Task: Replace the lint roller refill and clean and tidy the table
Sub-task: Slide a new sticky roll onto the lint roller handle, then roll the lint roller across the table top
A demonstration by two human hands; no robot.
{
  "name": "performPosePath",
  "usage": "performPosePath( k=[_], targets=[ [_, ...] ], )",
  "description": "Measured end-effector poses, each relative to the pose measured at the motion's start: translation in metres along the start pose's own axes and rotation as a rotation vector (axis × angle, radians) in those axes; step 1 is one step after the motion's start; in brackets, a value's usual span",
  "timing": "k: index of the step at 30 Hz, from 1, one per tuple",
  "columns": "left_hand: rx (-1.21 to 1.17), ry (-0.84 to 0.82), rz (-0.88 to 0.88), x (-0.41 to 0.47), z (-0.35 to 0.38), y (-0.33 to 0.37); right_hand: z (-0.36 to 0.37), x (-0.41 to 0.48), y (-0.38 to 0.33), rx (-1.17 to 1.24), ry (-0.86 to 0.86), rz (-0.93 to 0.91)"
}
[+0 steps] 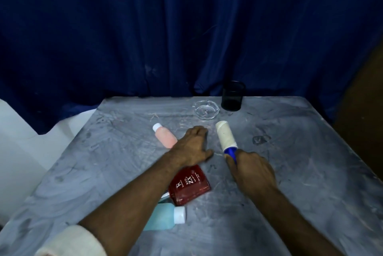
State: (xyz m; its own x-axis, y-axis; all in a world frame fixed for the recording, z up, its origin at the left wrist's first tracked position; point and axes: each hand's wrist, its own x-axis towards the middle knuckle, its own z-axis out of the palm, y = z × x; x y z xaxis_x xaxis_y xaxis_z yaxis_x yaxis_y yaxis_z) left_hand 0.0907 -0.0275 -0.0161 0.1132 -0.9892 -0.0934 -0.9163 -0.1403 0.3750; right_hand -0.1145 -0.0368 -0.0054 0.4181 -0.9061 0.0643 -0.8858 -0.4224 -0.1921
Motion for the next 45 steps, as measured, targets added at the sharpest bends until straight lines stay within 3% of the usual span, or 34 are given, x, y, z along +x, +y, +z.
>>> performPosePath(
  k=[10, 16, 31, 45],
  targets=[
    [0.175, -0.164, -0.041, 0.005, 0.005, 0.005, 0.000, 0.011, -0.001, 0.063, -0.105, 0.059],
    [0.186, -0.209, -0.047, 0.008, 0.006, 0.004, -0.001, 0.006, 0.004, 0.056, -0.035, 0.045],
    [0.185, -0.204, -0.032, 0.021, 0.012, -0.003, 0.003, 0.007, 0.005, -0.014, -0.006, 0.036],
    [0.200, -0.235, -0.064, 0.030, 0.017, -0.008, -0.016, 0.012, 0.087, 0.039, 0.029, 0.262]
  ],
)
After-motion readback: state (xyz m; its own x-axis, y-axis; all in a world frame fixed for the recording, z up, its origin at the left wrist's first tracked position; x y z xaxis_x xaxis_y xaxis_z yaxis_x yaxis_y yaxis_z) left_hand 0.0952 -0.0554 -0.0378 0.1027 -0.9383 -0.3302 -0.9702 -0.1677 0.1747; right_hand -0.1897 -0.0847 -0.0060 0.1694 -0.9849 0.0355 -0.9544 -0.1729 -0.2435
